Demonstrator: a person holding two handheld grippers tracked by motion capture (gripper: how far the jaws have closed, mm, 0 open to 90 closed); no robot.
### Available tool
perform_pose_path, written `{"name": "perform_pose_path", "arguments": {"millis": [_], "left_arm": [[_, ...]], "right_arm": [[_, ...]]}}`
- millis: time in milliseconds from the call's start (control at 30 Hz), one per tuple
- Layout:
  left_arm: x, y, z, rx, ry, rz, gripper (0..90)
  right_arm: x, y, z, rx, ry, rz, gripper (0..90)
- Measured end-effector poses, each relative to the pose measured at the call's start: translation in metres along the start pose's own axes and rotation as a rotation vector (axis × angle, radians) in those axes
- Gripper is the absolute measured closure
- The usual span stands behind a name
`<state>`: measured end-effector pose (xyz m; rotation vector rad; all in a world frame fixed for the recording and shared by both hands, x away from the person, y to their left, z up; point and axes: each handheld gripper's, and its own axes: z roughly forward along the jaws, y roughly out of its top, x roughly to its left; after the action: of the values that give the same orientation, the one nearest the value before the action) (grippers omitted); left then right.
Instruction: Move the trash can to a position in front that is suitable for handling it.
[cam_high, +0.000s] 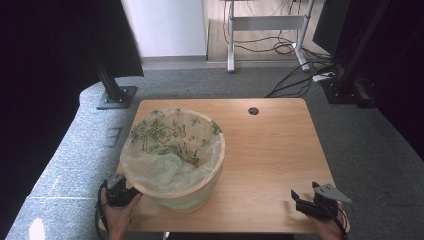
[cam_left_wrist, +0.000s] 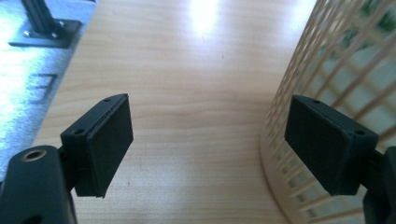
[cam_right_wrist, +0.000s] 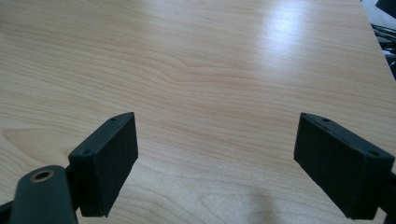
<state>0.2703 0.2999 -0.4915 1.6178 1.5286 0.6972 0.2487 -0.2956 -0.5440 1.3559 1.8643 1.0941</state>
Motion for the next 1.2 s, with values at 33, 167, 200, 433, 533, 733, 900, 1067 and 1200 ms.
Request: {"name": "perform_pose_path", "arguments": {"millis": [33,167,200,433,533,733,900,1067,1200], "left_arm": [[0.0,0.0,0.0,0.0,0.0,0.0,15.7],[-0.015,0.002,-0.002,-0.015,0.044,0.024,17.1],[-0.016,0.003,-0.001,-0.013,0.043,0.03,17.3],[-0.027,0.01,0.006,-0.027,0.0,0.094,18.6],[-0.033,0.012,0.011,-0.027,-0.064,0.132,18.4],[-0.044,0.015,0.016,-0.027,-0.114,0.174,18.7],[-0.052,0.017,0.02,-0.027,-0.127,0.187,19.3],[-0.06,0.019,0.024,-0.022,-0.142,0.201,19.5],[-0.069,0.02,0.026,-0.017,-0.152,0.213,19.6]], "right_arm": [[0.0,0.0,0.0,0.0,0.0,0.0,13.7],[-0.001,-0.001,-0.004,-0.006,0.002,0.009,13.7],[-0.001,-0.001,-0.005,-0.008,0.002,0.013,13.8],[-0.004,-0.002,-0.004,-0.01,0.003,0.035,13.9],[-0.003,-0.003,-0.003,-0.002,0.004,0.035,13.9],[-0.002,-0.004,-0.003,0.006,0.001,0.032,14.0],[-0.003,-0.005,-0.004,0.009,-0.005,0.038,14.1],[-0.003,-0.006,-0.005,0.011,-0.008,0.039,14.3],[-0.003,-0.006,-0.006,0.012,-0.009,0.039,14.3]]}}
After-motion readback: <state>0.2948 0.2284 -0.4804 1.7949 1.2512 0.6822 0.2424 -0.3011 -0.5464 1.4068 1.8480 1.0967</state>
